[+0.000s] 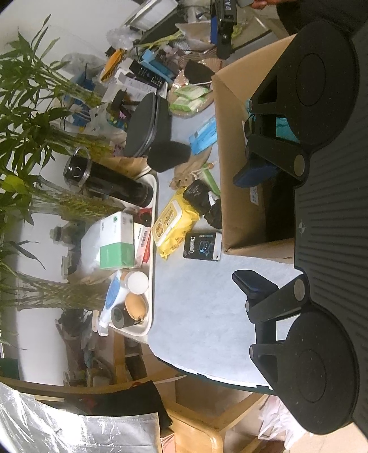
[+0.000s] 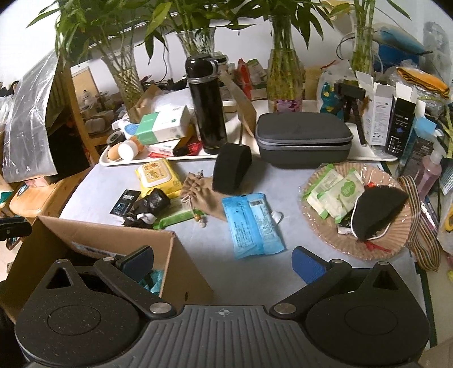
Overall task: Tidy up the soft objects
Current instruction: 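Release the loofah in the box and move the right tool toward the blue wipes packet, then grasp the blue wet-wipes packet with the right tool while the left tool approaches the black snack box, then lift the blue packet with the right tool while the left tool grasps the black snack box, then lift the black snack box with the left tool and carry it toward the cardboard box, then lower the black snack box into the cardboard box and open the left tool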
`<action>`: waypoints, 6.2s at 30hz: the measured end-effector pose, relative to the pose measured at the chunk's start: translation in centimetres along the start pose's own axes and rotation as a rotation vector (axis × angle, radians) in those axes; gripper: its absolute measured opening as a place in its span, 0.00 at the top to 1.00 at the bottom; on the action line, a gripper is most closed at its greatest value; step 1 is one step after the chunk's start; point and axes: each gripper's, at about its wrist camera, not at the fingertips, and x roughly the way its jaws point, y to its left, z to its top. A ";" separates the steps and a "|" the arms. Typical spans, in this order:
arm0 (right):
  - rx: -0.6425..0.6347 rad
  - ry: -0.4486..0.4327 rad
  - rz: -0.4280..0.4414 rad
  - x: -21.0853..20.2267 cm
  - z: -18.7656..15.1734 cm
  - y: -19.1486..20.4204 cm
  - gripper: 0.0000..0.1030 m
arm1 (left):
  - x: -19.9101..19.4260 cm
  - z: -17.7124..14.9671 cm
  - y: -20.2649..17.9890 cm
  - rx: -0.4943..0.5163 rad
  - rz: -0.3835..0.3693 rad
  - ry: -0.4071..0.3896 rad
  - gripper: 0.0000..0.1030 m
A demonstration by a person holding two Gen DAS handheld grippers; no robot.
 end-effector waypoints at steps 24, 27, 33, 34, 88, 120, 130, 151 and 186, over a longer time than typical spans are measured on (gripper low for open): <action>0.014 -0.012 -0.050 6.9 2.5 -2.6 0.01 | 1.1 1.1 3.2 -0.057 -0.024 -0.046 0.38; -0.017 0.003 -0.057 8.3 2.4 -2.6 0.04 | 1.1 1.2 3.6 -0.063 -0.027 -0.051 0.38; -0.062 0.028 -0.012 11.4 2.6 -2.5 0.05 | 1.2 1.2 4.4 -0.085 -0.026 -0.056 0.38; -0.075 0.036 -0.007 12.1 2.8 -2.5 0.05 | 1.2 1.2 4.6 -0.088 -0.026 -0.056 0.38; 0.061 -0.037 0.035 10.5 4.3 -4.4 0.35 | 4.7 5.3 5.9 -0.047 -0.036 -0.012 0.38; 0.002 -0.028 -0.008 10.8 3.8 -3.2 0.35 | 24.4 5.1 2.5 0.313 -0.093 0.290 0.43; -0.010 -0.058 -0.016 9.6 4.2 -3.1 0.35 | 22.1 5.6 3.8 0.301 -0.026 0.251 0.53; -0.091 -0.182 0.053 -2.5 6.8 2.5 0.35 | 4.2 8.4 1.2 0.278 -0.058 -0.044 0.53; -0.211 -0.114 0.174 -8.2 -0.8 8.3 0.35 | -2.4 -1.5 -2.8 0.123 -0.169 0.091 0.51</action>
